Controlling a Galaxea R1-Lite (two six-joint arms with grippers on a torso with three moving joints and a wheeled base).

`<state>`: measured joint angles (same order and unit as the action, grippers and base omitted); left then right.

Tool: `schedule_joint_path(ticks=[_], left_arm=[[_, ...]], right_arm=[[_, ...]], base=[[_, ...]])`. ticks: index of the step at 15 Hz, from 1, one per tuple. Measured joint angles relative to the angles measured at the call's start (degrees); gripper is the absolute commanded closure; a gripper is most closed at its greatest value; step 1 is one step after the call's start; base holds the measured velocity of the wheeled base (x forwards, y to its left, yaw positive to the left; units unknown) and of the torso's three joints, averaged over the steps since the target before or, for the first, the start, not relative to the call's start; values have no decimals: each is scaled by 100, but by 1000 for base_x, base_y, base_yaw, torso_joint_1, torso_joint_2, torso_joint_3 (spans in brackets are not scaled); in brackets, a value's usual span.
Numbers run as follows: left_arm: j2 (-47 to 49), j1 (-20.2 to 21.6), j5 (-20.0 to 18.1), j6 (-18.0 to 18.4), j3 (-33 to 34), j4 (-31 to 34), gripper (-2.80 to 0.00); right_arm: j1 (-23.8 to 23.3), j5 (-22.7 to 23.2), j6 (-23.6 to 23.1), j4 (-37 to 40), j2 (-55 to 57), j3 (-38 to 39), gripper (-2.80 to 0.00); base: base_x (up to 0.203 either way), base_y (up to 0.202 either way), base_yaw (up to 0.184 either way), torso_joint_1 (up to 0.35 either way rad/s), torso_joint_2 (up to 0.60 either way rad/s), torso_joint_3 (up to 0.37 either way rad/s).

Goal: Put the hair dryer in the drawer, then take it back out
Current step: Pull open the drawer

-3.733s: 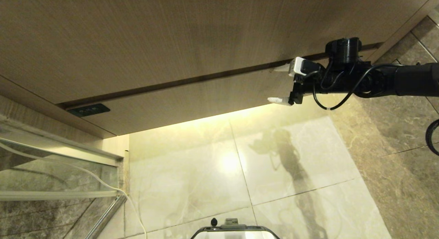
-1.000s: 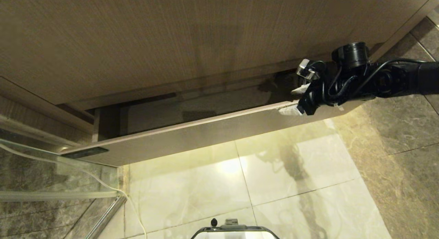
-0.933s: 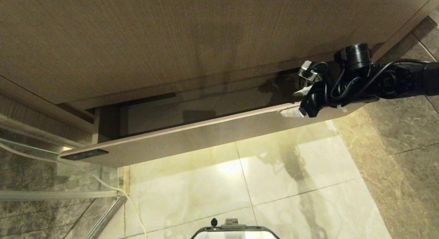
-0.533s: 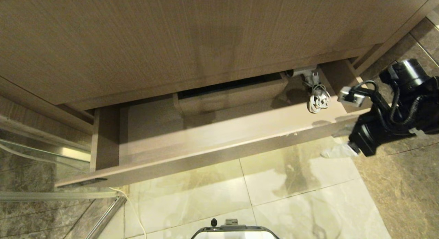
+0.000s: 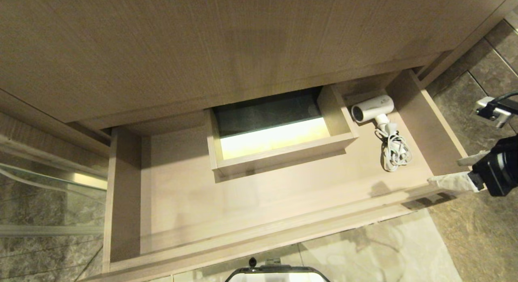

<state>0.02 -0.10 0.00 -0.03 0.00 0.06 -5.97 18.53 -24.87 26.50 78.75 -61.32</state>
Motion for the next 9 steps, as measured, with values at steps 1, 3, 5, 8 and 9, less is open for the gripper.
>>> schedule_joint_path(ticks=[1,3,5,8,9], left_arm=[[0,1,-1,-1,0,4,0],[0,1,0,-4,0,4,0],[0,1,0,-1,0,1,0],[0,0,0,0,0,4,0],[0,1,0,-1,0,4,0]], right_arm=[[-173,-65,94,-134,-25,7,-280],[-417,-228,187,-446,-23,7,0],[-596,-322,204,-527,36,-3,0],[-806,-580,222,-844,294,-146,0],[-862,-656,233,-938,446,-208,0]], base=[[0,0,0,0,0,0],[0,0,0,0,0,0],[0,0,0,0,0,0],[0,0,0,0,0,0],[0,0,0,0,0,0]])
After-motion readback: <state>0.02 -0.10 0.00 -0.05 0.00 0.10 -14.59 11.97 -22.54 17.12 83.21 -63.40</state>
